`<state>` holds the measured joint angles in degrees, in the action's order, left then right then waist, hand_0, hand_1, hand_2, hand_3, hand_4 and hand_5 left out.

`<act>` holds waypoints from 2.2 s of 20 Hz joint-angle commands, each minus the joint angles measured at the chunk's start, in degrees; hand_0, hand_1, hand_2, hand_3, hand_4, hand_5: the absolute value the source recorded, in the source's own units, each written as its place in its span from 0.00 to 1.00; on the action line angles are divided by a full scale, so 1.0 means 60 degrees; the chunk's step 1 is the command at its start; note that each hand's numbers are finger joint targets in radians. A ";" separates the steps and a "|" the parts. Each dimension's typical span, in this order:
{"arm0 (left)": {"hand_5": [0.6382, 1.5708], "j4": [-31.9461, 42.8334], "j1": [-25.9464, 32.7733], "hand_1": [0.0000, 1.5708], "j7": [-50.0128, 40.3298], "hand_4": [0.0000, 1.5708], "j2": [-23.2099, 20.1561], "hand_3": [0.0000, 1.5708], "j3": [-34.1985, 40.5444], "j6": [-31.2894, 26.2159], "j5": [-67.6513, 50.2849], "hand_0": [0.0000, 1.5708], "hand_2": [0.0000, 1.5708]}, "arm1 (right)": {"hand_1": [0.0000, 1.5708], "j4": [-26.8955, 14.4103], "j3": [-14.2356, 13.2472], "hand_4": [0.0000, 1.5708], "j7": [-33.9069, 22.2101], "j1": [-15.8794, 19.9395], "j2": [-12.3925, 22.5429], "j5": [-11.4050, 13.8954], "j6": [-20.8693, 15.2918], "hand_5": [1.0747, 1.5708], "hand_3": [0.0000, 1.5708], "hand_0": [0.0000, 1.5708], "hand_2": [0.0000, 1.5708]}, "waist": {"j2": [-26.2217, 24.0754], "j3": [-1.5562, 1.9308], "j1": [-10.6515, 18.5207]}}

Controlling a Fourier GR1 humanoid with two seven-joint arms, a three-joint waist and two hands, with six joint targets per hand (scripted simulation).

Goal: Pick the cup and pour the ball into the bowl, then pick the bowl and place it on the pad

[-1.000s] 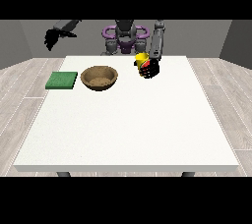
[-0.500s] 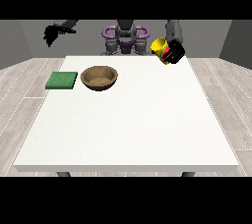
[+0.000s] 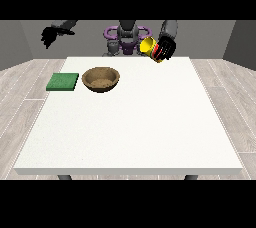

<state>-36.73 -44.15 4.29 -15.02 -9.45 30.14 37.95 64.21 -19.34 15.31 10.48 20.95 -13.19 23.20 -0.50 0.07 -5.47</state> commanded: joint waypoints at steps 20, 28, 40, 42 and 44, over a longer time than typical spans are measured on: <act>0.56 0.1596 -0.2812 0.98 -0.4546 0.99 0.2069 1.00 -0.5796 -0.3122 0.7808 0.98 1.00 | 0.00 -0.1030 0.0154 0.00 0.0040 0.0591 0.0036 0.0019 0.0472 1.00 0.00 0.00 0.00 | -0.0619 0.0007 -0.0574; 0.53 0.1447 -0.2900 0.92 -0.4028 0.97 0.2412 1.00 -0.6623 -0.4497 0.9076 0.92 1.00 | 0.00 -0.1419 -0.0134 0.00 0.0215 0.0138 0.0413 -0.0130 0.0879 1.00 0.00 0.00 0.00 | -0.0969 -0.0008 -0.0276; 0.60 -0.0853 -0.1313 0.79 -0.4316 0.96 0.1962 0.91 -0.1612 -0.1248 0.4536 0.79 0.98 | 0.00 -0.1361 -0.0363 0.14 -0.0331 0.0104 -0.0001 -0.0174 -0.0255 0.99 0.00 0.00 0.00 | -0.0578 -0.0116 0.1295; 0.71 -0.1303 -0.0782 0.65 -0.3979 0.89 0.2296 0.60 -0.0770 -0.0659 0.3372 0.65 0.80 | 0.00 -0.1269 -0.0401 0.14 -0.0302 0.0138 -0.0074 -0.0170 -0.0440 0.99 0.00 0.00 0.00 | -0.0274 -0.0139 0.1408; 0.93 -0.2009 0.0043 0.36 -0.3738 0.57 0.2487 0.00 -0.0222 0.0044 0.1839 0.36 0.00 | 0.00 -0.1156 -0.0268 0.23 -0.0182 0.0429 -0.0308 -0.0188 -0.0438 0.99 0.00 0.00 0.00 | 0.0324 -0.0220 0.1326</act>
<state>-43.12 -49.76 -20.16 -1.53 -19.00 23.66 62.27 56.50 -21.32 13.38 12.05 20.76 -14.15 21.35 -2.37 -0.82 1.73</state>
